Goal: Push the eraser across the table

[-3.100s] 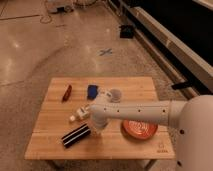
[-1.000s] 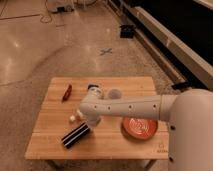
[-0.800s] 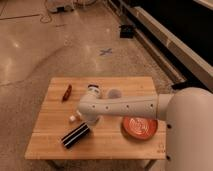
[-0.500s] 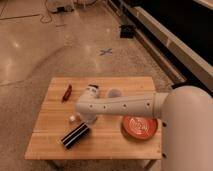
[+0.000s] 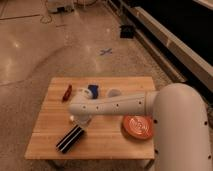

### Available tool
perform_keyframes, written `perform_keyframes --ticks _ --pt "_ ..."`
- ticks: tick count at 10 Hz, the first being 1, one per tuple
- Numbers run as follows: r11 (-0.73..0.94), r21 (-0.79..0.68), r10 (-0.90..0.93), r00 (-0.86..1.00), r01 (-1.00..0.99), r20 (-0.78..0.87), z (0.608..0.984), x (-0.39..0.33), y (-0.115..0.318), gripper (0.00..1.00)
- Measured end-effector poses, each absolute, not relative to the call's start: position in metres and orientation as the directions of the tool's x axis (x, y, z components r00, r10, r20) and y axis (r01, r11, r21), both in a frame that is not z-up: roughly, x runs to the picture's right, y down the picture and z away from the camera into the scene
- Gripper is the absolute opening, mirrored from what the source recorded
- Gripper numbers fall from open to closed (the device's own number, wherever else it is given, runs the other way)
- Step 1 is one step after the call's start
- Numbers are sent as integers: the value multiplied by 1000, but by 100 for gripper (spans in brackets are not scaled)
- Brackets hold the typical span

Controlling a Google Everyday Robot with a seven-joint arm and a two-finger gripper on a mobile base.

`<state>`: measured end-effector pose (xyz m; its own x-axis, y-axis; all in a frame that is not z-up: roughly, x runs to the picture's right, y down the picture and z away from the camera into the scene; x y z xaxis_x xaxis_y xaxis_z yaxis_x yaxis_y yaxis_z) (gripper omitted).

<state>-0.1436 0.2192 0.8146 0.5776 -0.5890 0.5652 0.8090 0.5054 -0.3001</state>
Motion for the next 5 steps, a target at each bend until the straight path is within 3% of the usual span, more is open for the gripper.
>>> perform_keyframes --ticks 5 --pt "452 -247 -582 493 857 646 795 -181 248 0"
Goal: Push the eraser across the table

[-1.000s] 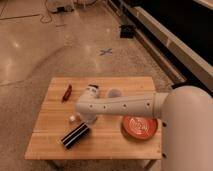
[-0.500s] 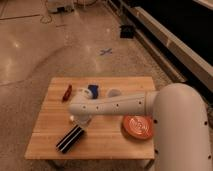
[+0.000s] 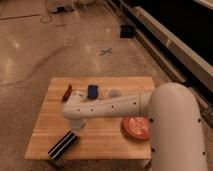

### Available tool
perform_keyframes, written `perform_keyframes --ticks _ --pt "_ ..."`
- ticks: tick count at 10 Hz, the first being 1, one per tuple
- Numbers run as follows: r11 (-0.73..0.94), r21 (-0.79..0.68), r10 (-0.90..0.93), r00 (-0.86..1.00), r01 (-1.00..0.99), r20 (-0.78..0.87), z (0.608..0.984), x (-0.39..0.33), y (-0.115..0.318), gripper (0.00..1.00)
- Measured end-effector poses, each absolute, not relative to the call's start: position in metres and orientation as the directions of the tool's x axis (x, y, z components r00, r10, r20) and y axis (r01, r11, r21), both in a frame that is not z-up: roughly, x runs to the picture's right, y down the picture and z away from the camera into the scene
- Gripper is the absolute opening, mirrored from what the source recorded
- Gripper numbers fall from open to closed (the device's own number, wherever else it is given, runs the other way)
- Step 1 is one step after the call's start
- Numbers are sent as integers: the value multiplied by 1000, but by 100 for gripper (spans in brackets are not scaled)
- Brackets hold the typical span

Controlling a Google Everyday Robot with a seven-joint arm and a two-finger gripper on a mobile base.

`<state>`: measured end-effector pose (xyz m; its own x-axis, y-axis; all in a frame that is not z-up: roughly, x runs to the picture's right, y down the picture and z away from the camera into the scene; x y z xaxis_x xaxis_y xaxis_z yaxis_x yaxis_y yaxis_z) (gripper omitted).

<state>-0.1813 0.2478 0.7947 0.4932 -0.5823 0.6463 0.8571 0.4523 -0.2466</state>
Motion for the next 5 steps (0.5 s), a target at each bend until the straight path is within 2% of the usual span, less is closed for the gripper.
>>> perform_keyframes --ticks 4,5 --pt "406 -193 -589 417 893 693 781 -195 264 0" --pt "399 -186 -592 408 898 696 779 -196 266 5"
